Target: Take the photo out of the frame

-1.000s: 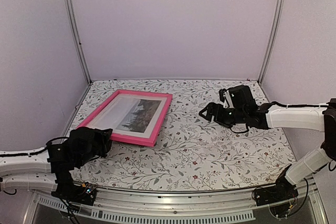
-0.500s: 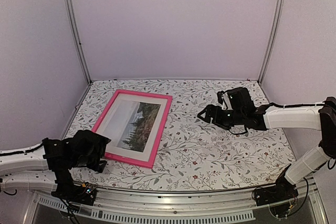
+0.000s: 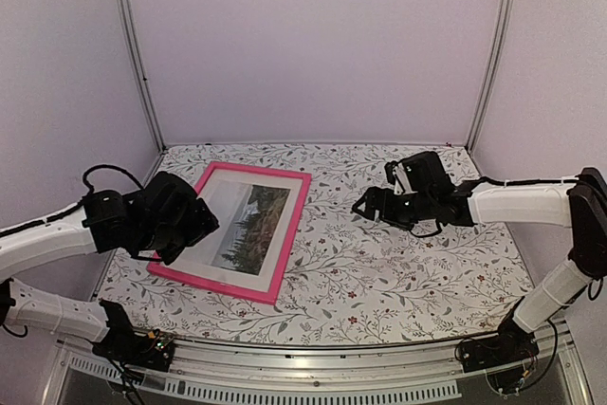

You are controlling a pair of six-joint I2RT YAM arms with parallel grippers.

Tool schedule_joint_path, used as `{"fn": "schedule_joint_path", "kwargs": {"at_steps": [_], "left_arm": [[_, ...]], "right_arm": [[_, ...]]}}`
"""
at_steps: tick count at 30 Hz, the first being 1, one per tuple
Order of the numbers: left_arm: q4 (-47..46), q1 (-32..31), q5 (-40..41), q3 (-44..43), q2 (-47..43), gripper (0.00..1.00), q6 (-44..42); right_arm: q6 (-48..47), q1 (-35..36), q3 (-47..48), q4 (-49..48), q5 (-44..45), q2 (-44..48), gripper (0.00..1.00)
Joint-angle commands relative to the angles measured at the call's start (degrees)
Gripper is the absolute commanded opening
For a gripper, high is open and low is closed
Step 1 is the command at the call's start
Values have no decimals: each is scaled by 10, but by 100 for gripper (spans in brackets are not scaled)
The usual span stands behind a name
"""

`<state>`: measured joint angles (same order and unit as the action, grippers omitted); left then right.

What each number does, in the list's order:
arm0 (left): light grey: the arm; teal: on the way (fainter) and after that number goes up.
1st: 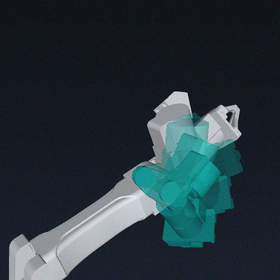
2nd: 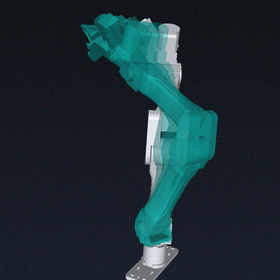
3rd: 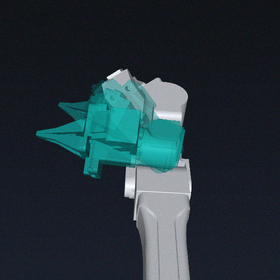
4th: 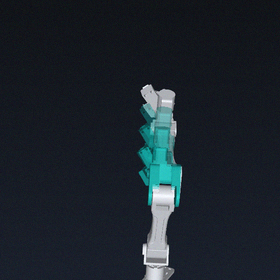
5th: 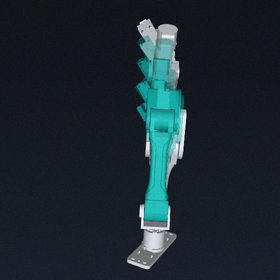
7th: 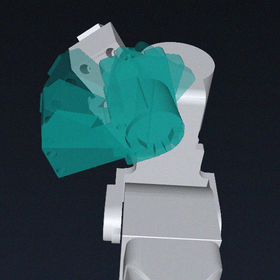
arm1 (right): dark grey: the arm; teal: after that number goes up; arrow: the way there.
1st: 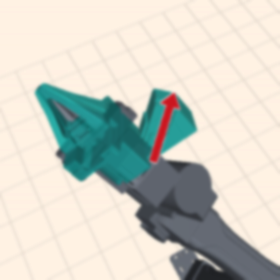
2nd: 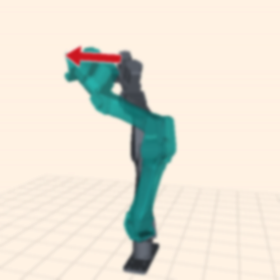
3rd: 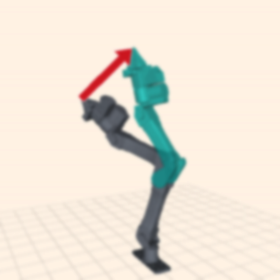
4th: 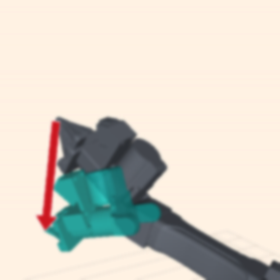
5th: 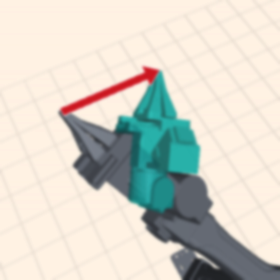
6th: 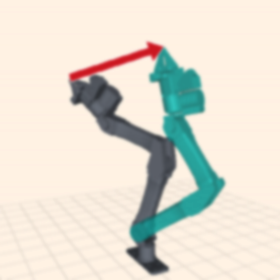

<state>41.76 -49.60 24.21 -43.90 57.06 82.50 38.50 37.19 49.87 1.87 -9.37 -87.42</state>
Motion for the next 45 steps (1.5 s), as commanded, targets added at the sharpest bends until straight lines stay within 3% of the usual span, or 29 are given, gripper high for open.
{"fn": "schedule_joint_path", "kwargs": {"at_steps": [1, 10, 17, 22, 29, 45], "left_arm": [[8, 40, 32, -68, 69, 99, -240], [-143, 193, -60, -104, 166, 99, -437], [-237, 323, -149, -98, 239, 99, -476], [-255, 379, -183, -124, 307, 99, -503], [-255, 418, -200, -169, 400, 91, -539], [-220, 426, -126, -257, 540, 66, -594]], "right_arm": [[-26, 6, 33, 41, -1, -26, 94], [-19, 31, 98, 91, 25, -81, 93], [-13, 73, 199, 135, 70, -164, 91], [-15, 100, 280, 161, 100, -225, 87], [-22, 121, 381, 191, 140, -318, 82], [-43, 153, 549, 234, 179, -467, 74]]}}
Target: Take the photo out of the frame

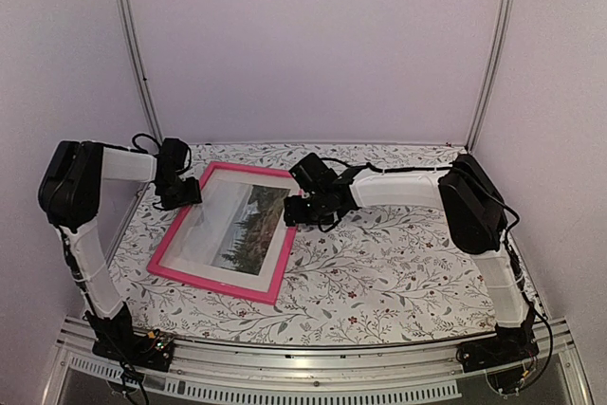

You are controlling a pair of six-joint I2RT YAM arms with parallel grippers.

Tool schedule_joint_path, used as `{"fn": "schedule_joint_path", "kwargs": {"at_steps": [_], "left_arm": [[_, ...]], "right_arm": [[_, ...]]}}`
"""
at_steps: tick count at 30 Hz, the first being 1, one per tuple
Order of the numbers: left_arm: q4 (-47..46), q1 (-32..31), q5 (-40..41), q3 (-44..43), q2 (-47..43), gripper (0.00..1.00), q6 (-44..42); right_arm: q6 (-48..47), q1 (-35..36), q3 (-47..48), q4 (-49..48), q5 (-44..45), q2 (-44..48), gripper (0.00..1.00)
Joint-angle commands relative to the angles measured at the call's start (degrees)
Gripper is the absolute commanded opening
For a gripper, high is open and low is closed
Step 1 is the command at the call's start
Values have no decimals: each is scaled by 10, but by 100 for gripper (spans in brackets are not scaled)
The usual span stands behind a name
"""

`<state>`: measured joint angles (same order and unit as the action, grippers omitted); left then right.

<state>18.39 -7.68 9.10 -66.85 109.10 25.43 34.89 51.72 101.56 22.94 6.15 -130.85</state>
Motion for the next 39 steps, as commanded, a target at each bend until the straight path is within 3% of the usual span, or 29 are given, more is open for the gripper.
{"fn": "schedule_joint_path", "kwargs": {"at_steps": [1, 12, 26, 32, 39], "left_arm": [[16, 7, 28, -32, 23, 63, -23], [15, 7, 29, -40, 34, 26, -22], [33, 3, 19, -42, 7, 9, -24], [52, -1, 29, -46, -21, 1, -26], [70, -17, 38, -53, -42, 0, -34]], "right_arm": [[-8, 9, 36, 25, 25, -36, 74], [-10, 13, 54, 33, 16, -55, 55], [-19, 14, 105, 62, 2, -81, 52], [-24, 16, 106, 71, 15, -68, 37], [-32, 16, 106, 79, 23, -47, 23]]}}
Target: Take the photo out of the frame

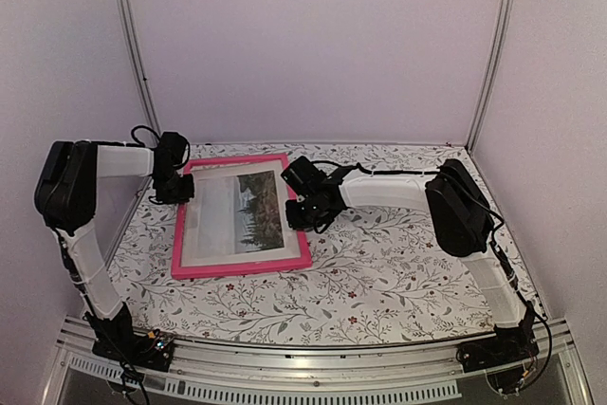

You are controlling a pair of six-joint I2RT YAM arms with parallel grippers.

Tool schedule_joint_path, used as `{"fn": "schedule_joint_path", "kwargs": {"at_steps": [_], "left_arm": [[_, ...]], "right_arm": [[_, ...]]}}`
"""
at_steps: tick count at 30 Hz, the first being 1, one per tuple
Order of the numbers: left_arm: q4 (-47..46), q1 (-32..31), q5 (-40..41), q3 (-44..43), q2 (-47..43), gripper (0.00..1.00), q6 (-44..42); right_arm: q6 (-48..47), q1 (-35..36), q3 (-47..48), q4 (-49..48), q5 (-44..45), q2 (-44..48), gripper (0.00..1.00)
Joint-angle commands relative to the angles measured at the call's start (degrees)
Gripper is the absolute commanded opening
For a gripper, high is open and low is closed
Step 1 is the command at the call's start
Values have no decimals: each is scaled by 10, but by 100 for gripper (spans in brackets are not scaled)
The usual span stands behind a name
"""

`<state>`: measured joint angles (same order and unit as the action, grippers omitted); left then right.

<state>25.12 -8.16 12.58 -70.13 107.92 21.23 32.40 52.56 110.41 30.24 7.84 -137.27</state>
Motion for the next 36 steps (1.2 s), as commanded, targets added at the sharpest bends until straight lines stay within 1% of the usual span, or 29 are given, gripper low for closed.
{"fn": "schedule_joint_path", "kwargs": {"at_steps": [1, 6, 12, 22, 28, 32, 33, 36], "left_arm": [[3, -14, 3, -20, -33, 0, 8], [14, -23, -2, -25, -44, 0, 9], [17, -37, -19, -30, -44, 0, 15], [4, -69, -78, -33, -33, 0, 59], [3, -118, -64, -52, -10, 0, 101], [19, -157, -46, -83, 21, 0, 130], [26, -168, -37, -94, 32, 0, 138], [47, -197, -18, -124, 66, 0, 165]], "right_arm": [[-8, 7, 17, 8, 6, 20, 22], [-13, 7, 16, 22, 14, 36, 17], [-24, 8, 0, 34, 38, 67, 17], [-29, 4, -78, 34, 47, 125, 40], [-23, -12, -174, 14, 55, 183, 52], [-15, -27, -245, 3, 70, 239, 66], [-15, -31, -263, 0, 77, 261, 72], [-16, -43, -309, -5, 91, 313, 82]]}}
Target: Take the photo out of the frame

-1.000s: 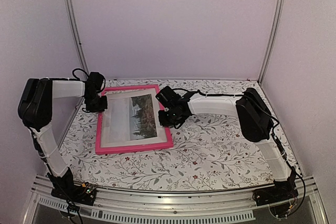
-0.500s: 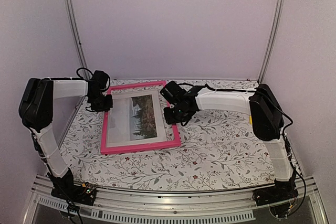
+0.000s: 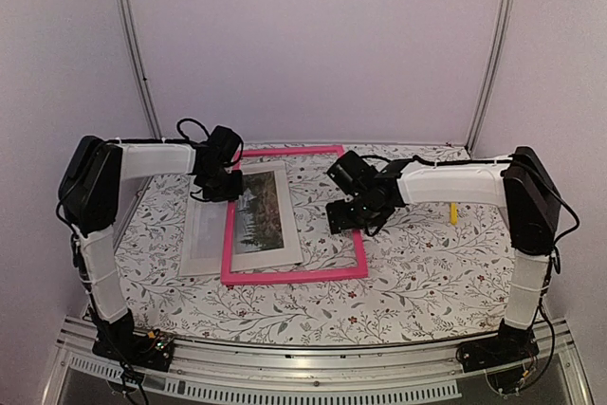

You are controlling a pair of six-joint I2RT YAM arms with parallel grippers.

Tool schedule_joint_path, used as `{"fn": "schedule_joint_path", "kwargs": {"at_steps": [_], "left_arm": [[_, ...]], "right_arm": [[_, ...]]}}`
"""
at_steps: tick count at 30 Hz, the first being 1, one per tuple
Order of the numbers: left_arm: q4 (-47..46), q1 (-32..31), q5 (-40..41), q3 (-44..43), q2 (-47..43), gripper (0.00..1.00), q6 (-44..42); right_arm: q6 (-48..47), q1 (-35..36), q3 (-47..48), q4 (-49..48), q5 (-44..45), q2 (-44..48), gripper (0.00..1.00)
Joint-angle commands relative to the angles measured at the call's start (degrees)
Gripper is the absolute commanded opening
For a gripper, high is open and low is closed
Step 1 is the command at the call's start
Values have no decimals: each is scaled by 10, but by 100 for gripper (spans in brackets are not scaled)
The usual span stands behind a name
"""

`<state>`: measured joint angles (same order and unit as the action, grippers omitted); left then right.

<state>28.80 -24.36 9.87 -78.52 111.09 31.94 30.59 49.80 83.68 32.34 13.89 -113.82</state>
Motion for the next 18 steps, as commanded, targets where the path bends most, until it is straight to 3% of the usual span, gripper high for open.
{"fn": "schedule_joint_path", "kwargs": {"at_steps": [1, 8, 18], "left_arm": [[11, -43, 5, -47, 43, 0, 67], [32, -100, 1, -123, 100, 0, 116], [104, -173, 19, -252, 180, 0, 202]], "right_arm": [[1, -19, -54, -26, 36, 91, 84], [-4, -57, -119, -16, 60, 194, 94], [-12, -83, -150, 8, 80, 303, 96]]}}
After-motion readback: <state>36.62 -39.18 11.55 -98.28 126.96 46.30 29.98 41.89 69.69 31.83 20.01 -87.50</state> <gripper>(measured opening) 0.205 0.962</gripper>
